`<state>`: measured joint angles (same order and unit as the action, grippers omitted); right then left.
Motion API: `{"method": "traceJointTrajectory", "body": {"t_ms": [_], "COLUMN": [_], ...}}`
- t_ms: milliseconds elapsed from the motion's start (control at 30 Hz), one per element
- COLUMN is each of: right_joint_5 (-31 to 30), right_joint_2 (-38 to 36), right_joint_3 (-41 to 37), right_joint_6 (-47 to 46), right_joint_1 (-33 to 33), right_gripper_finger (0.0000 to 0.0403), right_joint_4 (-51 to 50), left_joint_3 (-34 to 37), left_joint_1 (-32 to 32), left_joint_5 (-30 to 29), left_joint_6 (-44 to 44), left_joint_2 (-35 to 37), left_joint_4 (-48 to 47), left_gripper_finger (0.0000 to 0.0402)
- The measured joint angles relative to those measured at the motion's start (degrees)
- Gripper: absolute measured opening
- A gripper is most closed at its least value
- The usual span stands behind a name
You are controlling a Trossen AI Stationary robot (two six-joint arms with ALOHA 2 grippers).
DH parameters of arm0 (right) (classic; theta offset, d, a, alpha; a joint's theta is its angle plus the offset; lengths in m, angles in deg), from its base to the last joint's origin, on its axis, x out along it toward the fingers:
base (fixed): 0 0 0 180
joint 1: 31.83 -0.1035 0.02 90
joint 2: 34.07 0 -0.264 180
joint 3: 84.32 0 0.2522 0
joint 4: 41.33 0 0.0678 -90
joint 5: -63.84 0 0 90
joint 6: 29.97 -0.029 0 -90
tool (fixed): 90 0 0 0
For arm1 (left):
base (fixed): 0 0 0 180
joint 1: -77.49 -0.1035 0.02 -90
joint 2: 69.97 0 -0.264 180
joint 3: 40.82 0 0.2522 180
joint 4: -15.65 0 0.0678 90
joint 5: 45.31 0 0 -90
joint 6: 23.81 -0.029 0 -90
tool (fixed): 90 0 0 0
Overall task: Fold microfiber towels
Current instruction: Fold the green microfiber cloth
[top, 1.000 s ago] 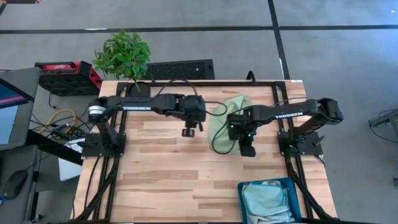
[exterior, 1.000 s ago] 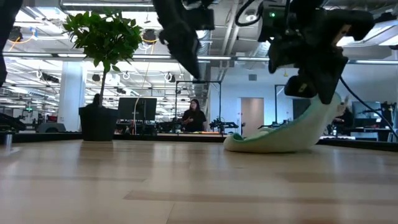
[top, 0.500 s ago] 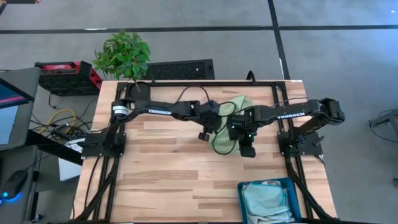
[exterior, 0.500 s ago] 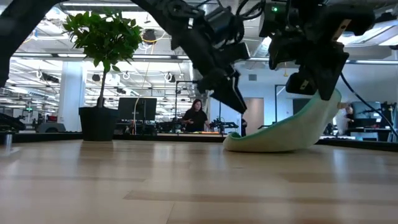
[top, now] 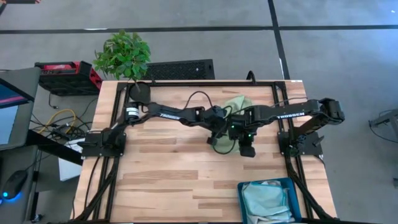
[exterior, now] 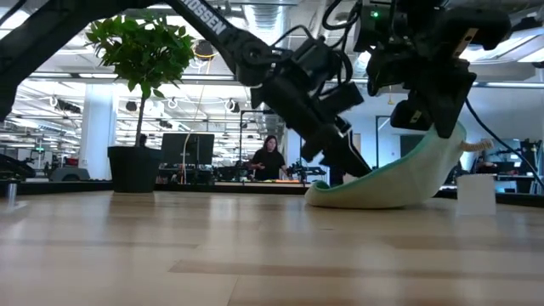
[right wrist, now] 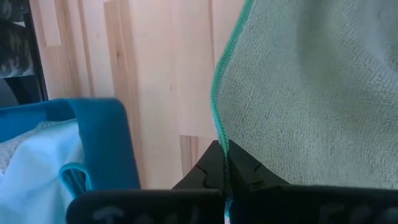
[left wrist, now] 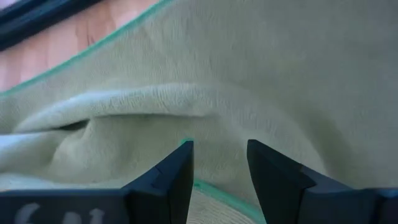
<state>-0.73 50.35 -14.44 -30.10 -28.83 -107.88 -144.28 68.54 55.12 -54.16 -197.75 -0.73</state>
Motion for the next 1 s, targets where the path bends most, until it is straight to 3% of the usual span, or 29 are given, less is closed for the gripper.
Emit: {"method": "traceJointTrajectory", "body": {"t_ms": [333, 767, 867, 1000], "right_joint_5": [0.0, 0.0, 0.0, 0.0], "right_joint_2": [0.0, 0.0, 0.0, 0.0], "right_joint_3": [0.0, 0.0, 0.0, 0.0], "right_joint_6": [0.0, 0.0, -0.6, -1.4], "right_joint_1": [0.0, 0.0, 0.0, 0.0], "right_gripper_finger": [0.0014, 0.0014, 0.0017, 0.0018], "right_joint_4": [1.5, 4.0, 4.0, 4.0], "left_joint_3": [0.0, 0.0, -0.1, 0.0], "left_joint_1": [0.0, 0.0, 0.1, 0.1], "left_joint_5": [-7.2, -5.6, -5.8, -6.2], "left_joint_6": [1.6, 1.5, 2.2, 1.3], "left_joint_2": [-2.8, -5.8, -6.0, -5.5], "left_joint_4": [4.9, 6.7, 6.4, 5.9], "left_gripper_finger": [0.0144, 0.0142, 0.0127, 0.0076]}}
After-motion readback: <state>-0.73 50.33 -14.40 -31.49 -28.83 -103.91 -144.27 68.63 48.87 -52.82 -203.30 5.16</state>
